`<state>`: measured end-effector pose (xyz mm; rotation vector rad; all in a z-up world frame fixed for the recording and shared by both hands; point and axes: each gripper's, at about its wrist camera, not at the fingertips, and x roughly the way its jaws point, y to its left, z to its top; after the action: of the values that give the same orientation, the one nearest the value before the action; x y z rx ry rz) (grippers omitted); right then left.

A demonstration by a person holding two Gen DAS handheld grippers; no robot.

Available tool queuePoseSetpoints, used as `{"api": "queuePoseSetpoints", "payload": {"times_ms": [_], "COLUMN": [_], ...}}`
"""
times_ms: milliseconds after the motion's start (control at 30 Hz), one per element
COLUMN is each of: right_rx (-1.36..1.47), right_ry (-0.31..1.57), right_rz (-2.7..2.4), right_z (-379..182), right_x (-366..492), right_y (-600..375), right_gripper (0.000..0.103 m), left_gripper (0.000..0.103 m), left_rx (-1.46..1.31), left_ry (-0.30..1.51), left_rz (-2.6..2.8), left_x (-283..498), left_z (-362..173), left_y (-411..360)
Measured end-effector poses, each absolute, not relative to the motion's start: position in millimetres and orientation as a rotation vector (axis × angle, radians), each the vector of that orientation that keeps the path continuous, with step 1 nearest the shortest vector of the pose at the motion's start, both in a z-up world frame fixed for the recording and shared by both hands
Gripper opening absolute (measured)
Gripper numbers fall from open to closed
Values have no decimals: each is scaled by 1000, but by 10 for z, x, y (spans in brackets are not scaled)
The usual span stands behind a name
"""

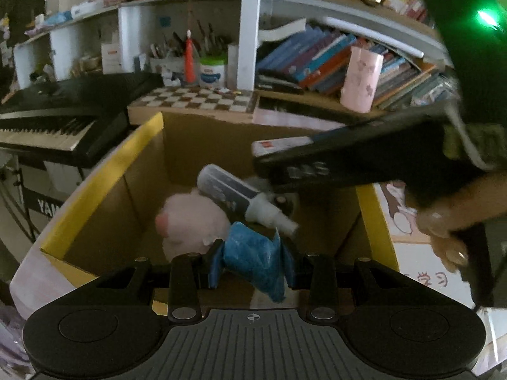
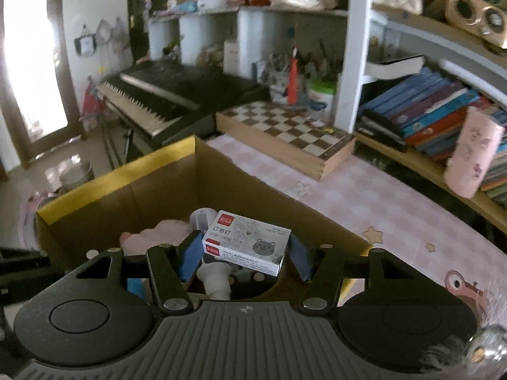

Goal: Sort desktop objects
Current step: 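Lower the bag and white box into the yellow box and open both tools, then withdraw both tools upward from the yellow box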

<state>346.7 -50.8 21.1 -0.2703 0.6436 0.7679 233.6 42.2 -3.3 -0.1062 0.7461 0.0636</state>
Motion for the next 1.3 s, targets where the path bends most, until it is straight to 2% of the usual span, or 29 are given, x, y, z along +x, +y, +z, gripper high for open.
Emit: {"api": "queuePoseSetpoints", "payload": {"times_ms": [367,600,667,700,767,833,900,1300], "right_rx": [-410,-413,-409,-407,-388,-360,-322,-224], "right_ry": [744,743,748,750,745,731,718,617], "right_rz": [838,842,842,842,850,849,845,702], "right_z": [17,-4,-6,-5,1,35,89,414], "right_x": [3748,3834,3843,3845,3836,3808,3766,3149], "right_y": [-134,-77,-66,-61,-69,-101,-157,-549], "right_gripper": [56,56,56,56,60,70,70,71], "left_gripper": [37,38,43,50,59,68,73,76], "left_rx": [-64,-107,-112,-115,-114,-120,-141,-131], "left_ry": [855,828,807,795,759,725,699,611], "left_rz": [-2,-6,4,13,34,47,56,-3], "left_x": [2544,2493,2456,2435,2364,2284,2221,1831], "left_z": [-179,-162,-141,-128,-83,-28,21,221], "left_y": [265,286,298,306,321,345,388,555]}}
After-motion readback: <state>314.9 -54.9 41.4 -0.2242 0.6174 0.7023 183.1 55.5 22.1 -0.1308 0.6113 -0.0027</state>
